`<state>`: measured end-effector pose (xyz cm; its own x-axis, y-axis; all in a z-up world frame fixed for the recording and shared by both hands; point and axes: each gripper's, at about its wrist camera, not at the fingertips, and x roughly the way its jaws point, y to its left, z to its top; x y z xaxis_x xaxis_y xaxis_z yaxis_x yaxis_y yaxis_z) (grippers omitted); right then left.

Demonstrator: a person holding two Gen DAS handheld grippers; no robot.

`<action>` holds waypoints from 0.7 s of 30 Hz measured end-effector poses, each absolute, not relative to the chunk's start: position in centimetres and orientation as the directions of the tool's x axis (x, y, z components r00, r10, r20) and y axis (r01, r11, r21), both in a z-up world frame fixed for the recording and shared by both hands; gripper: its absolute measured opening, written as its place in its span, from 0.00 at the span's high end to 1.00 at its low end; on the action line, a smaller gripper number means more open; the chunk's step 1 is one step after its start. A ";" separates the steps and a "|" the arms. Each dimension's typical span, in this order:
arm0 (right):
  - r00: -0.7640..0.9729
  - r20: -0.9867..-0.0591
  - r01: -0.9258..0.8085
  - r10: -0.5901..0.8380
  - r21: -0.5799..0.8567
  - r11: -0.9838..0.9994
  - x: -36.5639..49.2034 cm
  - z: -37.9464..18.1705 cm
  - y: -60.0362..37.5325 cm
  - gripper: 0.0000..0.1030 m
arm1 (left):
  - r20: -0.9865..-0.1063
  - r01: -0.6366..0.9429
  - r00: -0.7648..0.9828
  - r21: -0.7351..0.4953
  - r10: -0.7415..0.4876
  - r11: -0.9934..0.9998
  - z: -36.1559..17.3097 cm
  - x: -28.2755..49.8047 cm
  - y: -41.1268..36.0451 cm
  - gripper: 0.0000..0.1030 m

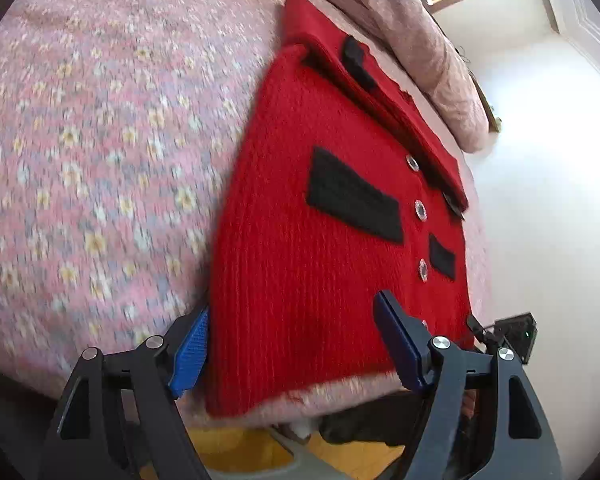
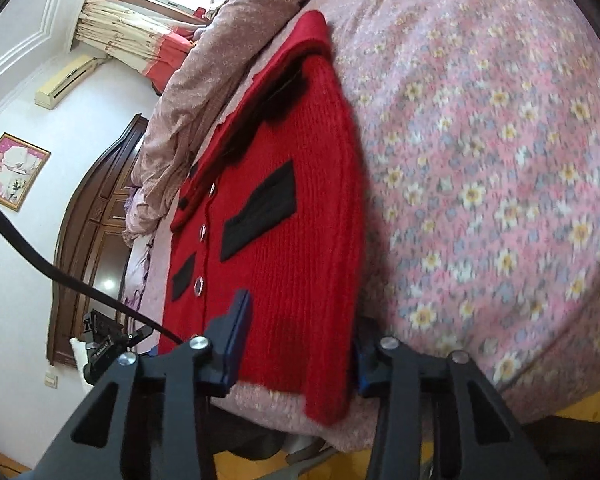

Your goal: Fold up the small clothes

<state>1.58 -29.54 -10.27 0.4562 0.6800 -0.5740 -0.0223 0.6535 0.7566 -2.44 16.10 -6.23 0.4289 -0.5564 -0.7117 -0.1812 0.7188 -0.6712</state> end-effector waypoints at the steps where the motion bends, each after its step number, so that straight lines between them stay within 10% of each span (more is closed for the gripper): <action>1: 0.455 -0.570 -0.025 0.685 0.760 0.649 1.4 -10.3 -29.5 0.57 | -0.711 -0.178 0.431 -0.671 -0.555 0.720 -6.2 -2.5 16.0 0.31; 9: 0.452 -0.569 -0.029 0.686 0.760 0.649 1.3 -10.3 -29.1 0.59 | -0.688 -0.198 0.475 -0.691 -0.548 0.695 -6.6 -0.3 15.7 0.30; 15: 0.449 -0.585 -0.011 0.675 0.752 0.659 1.2 -10.6 -29.1 0.82 | -0.677 -0.197 0.456 -0.710 -0.578 0.676 -6.7 -2.8 15.7 0.31; 19: 0.451 -0.601 -0.015 0.660 0.734 0.679 1.5 -10.5 -28.9 0.90 | -0.748 -0.239 0.428 -0.635 -0.508 0.734 -7.2 -2.2 15.6 0.98; 21: 0.464 -0.602 -0.038 0.650 0.720 0.693 1.5 -9.9 -28.6 0.91 | -0.727 -0.268 0.432 -0.668 -0.533 0.694 -7.6 -2.2 16.2 0.98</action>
